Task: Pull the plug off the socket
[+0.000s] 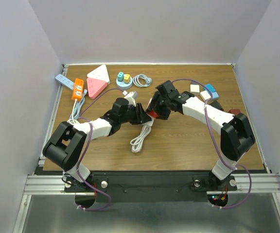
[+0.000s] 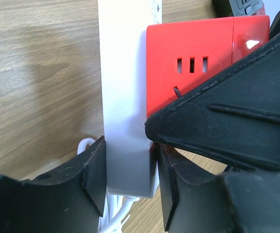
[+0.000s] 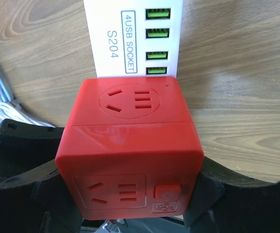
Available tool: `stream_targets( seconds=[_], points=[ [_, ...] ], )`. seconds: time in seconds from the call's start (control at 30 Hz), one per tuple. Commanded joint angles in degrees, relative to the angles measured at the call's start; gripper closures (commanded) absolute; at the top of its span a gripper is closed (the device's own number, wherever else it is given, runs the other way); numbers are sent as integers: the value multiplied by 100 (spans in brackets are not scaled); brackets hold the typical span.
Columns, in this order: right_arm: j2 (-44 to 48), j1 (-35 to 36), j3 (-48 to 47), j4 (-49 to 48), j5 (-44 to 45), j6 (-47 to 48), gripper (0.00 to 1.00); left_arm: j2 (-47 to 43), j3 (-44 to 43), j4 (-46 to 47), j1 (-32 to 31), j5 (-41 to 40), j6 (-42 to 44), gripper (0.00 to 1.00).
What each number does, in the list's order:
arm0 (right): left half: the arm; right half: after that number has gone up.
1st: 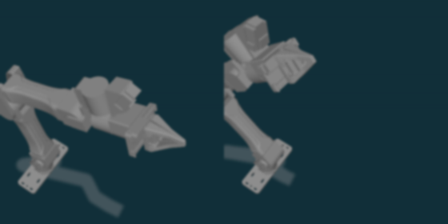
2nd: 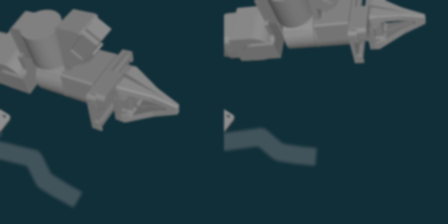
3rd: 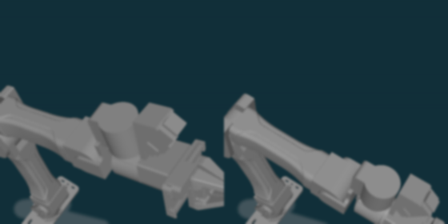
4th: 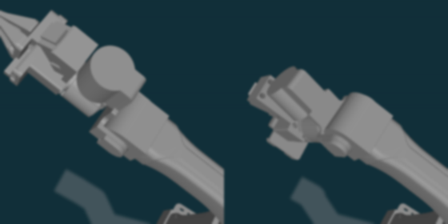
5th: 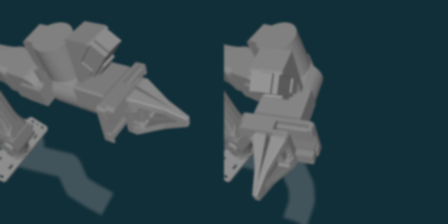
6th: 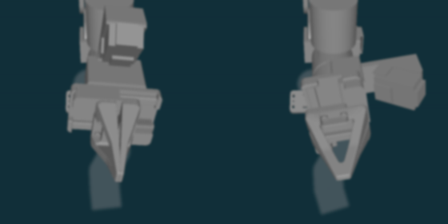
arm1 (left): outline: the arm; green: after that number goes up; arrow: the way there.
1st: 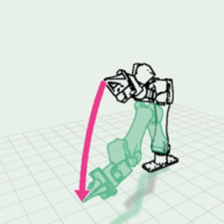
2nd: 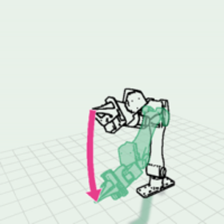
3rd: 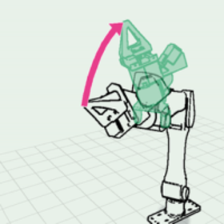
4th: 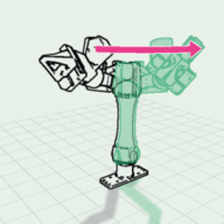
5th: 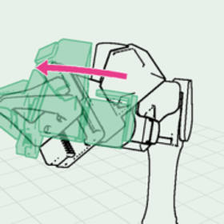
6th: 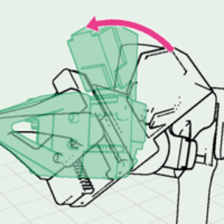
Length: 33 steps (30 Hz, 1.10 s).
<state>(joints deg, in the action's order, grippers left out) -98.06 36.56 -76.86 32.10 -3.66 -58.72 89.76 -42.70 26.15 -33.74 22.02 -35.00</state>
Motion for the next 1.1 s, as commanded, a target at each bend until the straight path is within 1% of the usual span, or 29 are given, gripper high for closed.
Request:
stream_targets(
  seconds=[0.0,0.03,0.07,0.13,0.2,0.33,0.43,0.57,0.63,0.67,0.73,0.77,0.8,0.87,0.9,0.97,1.0,1.07],
  points=[
    [419,62,-101,-468,-100,-52,46,-178,147,303,-116,30,152,100],
    [419,62,-101,-468,-82,-26,39,-178,174,303,-116,13,134,100],
    [419,71,-84,-468,-30,9,25,-195,235,303,-116,-22,99,100],
    [446,71,-31,-468,23,9,17,-222,297,303,-116,-66,90,100],
    [481,62,56,-468,146,1,6,-248,367,285,-116,-110,81,100],
    [595,54,162,-468,331,-8,0,-301,438,277,-116,-172,64,100],
    [648,53,224,-450,585,-69,0,-345,429,277,-116,-181,55,100],
    [657,36,338,-459,805,-114,4,-415,394,259,-116,-146,46,100],
    [569,10,338,-502,832,-35,17,-433,385,268,-116,-110,29,100],
    [543,9,330,-546,902,27,32,-441,376,276,-116,-67,29,100],
    [516,1,373,-713,911,88,43,-450,350,276,-116,-5,20,100],
    [499,9,391,-792,902,89,57,-468,359,294,-116,4,11,100],
    [490,1,400,-845,911,132,62,-485,367,311,-116,13,-15,100],
    [490,-17,444,-968,885,159,65,-494,385,373,-116,65,-42,100],
    [481,-26,505,-1064,859,202,72,-512,411,417,-116,83,-59,100],
    [490,-43,610,-1214,710,238,89,-538,455,522,-116,214,-147,100],
    [516,-61,654,-1328,657,238,100,-538,455,601,-116,250,-164,100],
    [638,-87,707,-1373,586,221,100,-521,473,602,-116,215,-200,100]
  ],
)
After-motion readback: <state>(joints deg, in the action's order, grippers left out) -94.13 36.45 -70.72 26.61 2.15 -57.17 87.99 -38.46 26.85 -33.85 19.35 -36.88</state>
